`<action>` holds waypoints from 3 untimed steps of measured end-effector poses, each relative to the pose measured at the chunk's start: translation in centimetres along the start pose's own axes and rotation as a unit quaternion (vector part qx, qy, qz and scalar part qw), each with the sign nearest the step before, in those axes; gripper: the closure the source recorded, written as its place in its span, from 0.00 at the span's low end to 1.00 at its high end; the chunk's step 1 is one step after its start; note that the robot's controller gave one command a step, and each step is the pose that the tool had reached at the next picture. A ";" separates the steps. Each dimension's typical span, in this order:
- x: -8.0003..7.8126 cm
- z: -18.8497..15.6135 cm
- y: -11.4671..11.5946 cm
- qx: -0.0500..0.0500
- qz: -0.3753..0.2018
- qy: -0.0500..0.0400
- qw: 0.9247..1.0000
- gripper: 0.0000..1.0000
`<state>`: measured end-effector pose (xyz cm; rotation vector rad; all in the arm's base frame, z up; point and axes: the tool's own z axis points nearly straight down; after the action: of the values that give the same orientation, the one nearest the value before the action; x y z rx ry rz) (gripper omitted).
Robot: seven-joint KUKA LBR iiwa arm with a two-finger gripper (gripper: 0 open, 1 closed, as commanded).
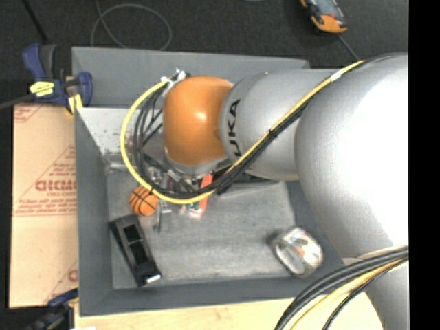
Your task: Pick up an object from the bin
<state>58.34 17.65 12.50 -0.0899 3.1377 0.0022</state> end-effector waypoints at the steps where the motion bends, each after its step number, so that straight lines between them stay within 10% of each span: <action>1: 0.2 0.2 -0.7 0.001 -0.005 0.000 1.000 0.00; 2: 0.0 2.4 -2.8 0.002 -0.037 -0.001 0.999 1.00; 3: 0.0 2.4 -2.8 0.002 -0.037 -0.001 0.999 1.00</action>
Offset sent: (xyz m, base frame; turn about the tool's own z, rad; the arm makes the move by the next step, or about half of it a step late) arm -0.0008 -0.0254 -0.0267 -0.0793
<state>58.52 14.83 10.06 -0.2056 3.1293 -0.0026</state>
